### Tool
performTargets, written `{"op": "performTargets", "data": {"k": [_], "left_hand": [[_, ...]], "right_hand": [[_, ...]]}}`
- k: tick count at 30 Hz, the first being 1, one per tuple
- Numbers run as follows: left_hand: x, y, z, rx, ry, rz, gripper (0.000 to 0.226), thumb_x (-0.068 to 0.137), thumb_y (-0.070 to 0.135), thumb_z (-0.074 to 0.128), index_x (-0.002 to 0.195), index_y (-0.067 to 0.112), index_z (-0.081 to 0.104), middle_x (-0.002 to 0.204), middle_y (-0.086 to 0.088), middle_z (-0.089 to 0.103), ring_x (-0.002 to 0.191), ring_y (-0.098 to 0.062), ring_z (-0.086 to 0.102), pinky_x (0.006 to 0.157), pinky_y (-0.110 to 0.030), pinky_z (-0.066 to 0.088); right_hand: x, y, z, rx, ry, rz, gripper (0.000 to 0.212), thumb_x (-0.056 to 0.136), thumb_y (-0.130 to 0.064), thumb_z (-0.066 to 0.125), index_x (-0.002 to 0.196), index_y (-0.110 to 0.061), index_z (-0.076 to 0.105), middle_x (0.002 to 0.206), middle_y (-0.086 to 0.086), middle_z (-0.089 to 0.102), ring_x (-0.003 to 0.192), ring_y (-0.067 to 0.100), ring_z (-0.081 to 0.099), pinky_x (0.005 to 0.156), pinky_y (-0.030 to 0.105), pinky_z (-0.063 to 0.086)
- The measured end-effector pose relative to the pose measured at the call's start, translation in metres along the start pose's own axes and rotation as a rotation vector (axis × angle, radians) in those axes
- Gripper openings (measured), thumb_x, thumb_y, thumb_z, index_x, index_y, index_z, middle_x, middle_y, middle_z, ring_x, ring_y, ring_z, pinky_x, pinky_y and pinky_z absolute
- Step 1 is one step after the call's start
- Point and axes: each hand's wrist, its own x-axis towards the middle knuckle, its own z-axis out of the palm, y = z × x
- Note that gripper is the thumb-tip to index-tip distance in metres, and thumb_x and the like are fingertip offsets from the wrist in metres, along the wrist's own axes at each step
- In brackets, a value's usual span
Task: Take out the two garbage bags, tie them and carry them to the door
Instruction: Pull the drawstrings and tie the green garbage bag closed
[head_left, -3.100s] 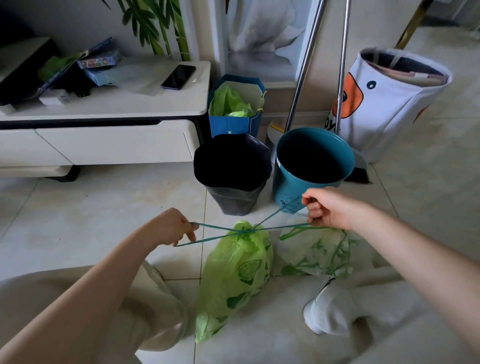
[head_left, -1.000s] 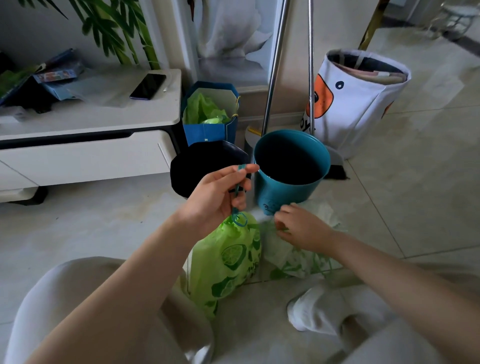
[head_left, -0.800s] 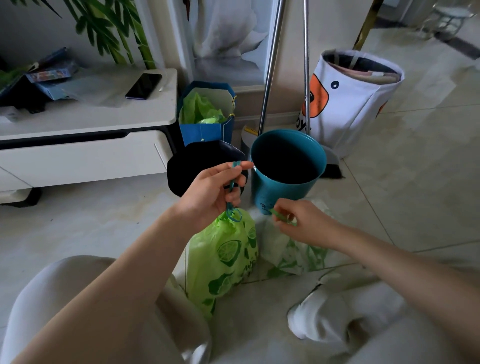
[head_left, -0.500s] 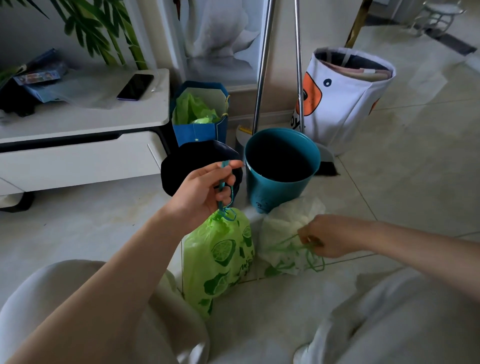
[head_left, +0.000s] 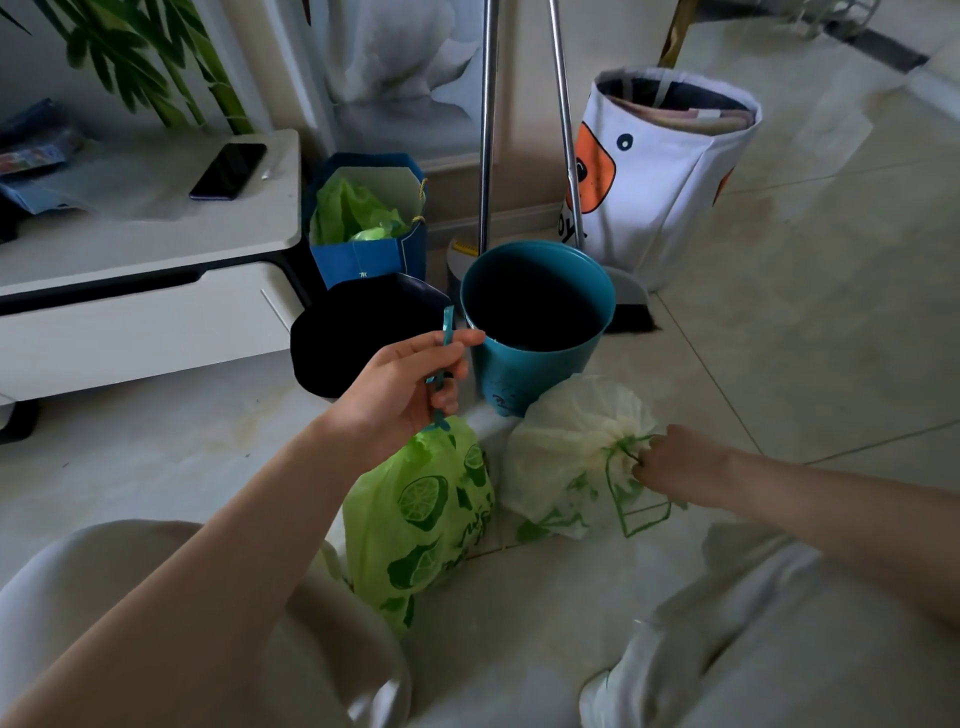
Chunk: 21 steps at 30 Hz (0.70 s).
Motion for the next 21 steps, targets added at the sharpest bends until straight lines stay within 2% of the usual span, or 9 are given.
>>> {"op": "performTargets", "data": {"k": [5, 10, 14, 16, 18, 21], "left_hand": [[-0.002, -0.002, 0.001, 0.02, 0.008, -0.003, 0.025, 0.095, 0.01, 0.05, 0.112, 0.007, 0.067, 0.072, 0.0, 0.054, 0.052, -0.011, 0.041, 0.054, -0.023, 0.038], [-0.005, -0.003, 0.003, 0.034, 0.018, 0.0, 0.025, 0.094, 0.01, 0.05, 0.111, 0.008, 0.068, 0.071, 0.0, 0.055, 0.052, -0.01, 0.041, 0.055, -0.024, 0.038], [-0.01, 0.0, 0.007, 0.076, 0.042, 0.019, 0.023, 0.094, 0.008, 0.05, 0.106, 0.008, 0.07, 0.069, 0.0, 0.054, 0.051, -0.011, 0.04, 0.054, -0.024, 0.037], [-0.012, 0.002, 0.012, 0.121, 0.042, 0.047, 0.022, 0.094, 0.007, 0.05, 0.104, 0.008, 0.07, 0.067, 0.001, 0.053, 0.05, -0.011, 0.039, 0.052, -0.023, 0.037], [-0.011, 0.004, 0.016, 0.131, 0.04, 0.063, 0.021, 0.094, 0.006, 0.05, 0.103, 0.006, 0.069, 0.064, 0.0, 0.051, 0.05, -0.011, 0.039, 0.049, -0.022, 0.037], [-0.008, 0.009, 0.028, 0.161, 0.05, 0.083, 0.019, 0.095, 0.008, 0.05, 0.101, 0.005, 0.068, 0.062, 0.001, 0.048, 0.05, -0.011, 0.039, 0.048, -0.021, 0.036]], "right_hand": [[-0.009, 0.006, -0.01, 0.08, 0.203, -0.036, 0.032, 0.087, 0.004, 0.047, 0.117, -0.006, 0.049, 0.101, 0.012, 0.064, 0.093, 0.031, 0.058, 0.078, 0.041, 0.05], [-0.014, 0.006, -0.021, 0.15, 0.275, -0.039, 0.024, 0.092, -0.003, 0.041, 0.112, -0.008, 0.051, 0.095, 0.011, 0.062, 0.088, 0.03, 0.058, 0.076, 0.041, 0.05], [-0.026, 0.006, -0.037, 0.499, 0.377, 0.092, 0.009, 0.091, -0.02, 0.048, 0.091, -0.021, 0.057, 0.093, -0.004, 0.057, 0.081, 0.012, 0.049, 0.067, 0.028, 0.044], [-0.038, 0.007, -0.043, 0.625, 0.482, 0.138, 0.005, 0.085, -0.017, 0.06, 0.087, -0.02, 0.061, 0.099, -0.006, 0.055, 0.09, 0.01, 0.048, 0.072, 0.029, 0.047], [-0.048, 0.01, -0.052, 0.765, 0.566, 0.157, 0.011, 0.077, -0.016, 0.07, 0.083, -0.022, 0.063, 0.104, -0.009, 0.053, 0.096, 0.009, 0.049, 0.079, 0.027, 0.048], [-0.068, 0.021, -0.073, 1.174, 0.594, 0.22, 0.006, 0.076, -0.019, 0.072, 0.078, -0.021, 0.066, 0.092, -0.003, 0.066, 0.089, 0.01, 0.061, 0.08, 0.022, 0.047]]}}
